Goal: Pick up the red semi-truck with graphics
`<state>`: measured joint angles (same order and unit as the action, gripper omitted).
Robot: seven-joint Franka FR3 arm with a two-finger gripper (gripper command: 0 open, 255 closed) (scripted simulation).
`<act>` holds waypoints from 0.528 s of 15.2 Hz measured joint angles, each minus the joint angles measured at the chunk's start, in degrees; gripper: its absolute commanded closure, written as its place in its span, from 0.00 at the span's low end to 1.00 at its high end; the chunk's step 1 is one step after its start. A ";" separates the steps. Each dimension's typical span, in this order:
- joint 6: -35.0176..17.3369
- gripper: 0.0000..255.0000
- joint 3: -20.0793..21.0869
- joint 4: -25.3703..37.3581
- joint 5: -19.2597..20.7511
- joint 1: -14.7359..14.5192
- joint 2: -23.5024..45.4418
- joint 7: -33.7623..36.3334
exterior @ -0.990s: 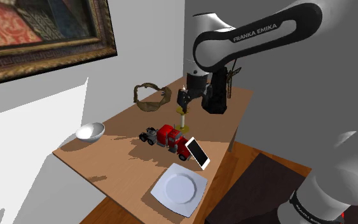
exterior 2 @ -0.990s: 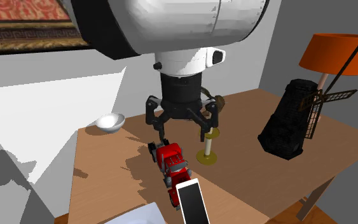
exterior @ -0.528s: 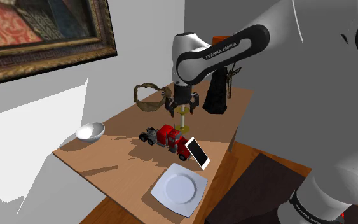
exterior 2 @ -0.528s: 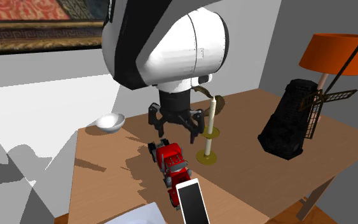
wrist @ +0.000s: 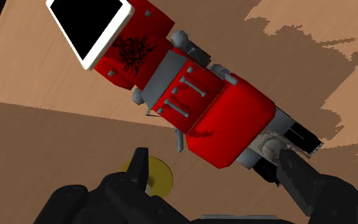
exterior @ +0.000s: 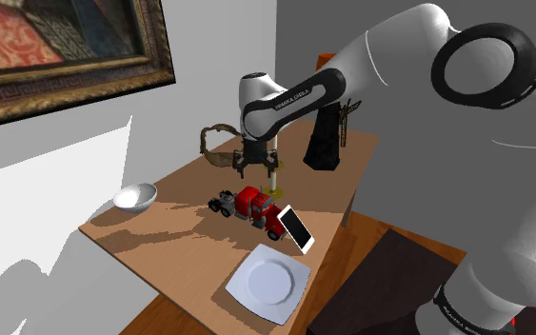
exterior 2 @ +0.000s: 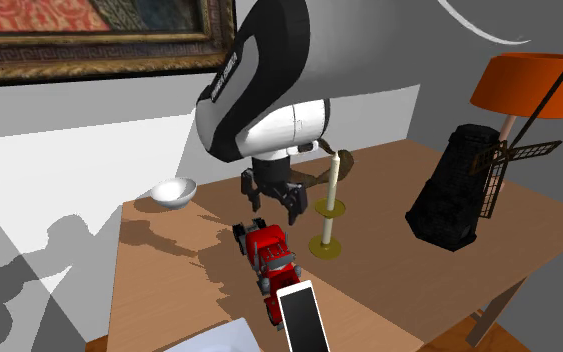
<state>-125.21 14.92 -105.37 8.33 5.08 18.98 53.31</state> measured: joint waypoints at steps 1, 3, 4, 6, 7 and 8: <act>0.11 0.00 -0.54 2.32 0.43 -0.23 2.30 1.37; -0.25 0.00 -1.58 5.85 0.97 -0.66 6.25 4.05; -0.29 0.00 -2.13 8.05 1.22 -0.94 8.54 5.36; -0.69 0.00 -2.66 9.37 1.38 -0.99 10.29 6.25; -1.12 0.00 -2.79 9.55 1.50 -1.08 10.90 6.52; -1.64 0.00 -2.91 9.71 1.65 -1.15 11.58 6.68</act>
<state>-126.85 12.01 -95.65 9.97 3.92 30.56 59.99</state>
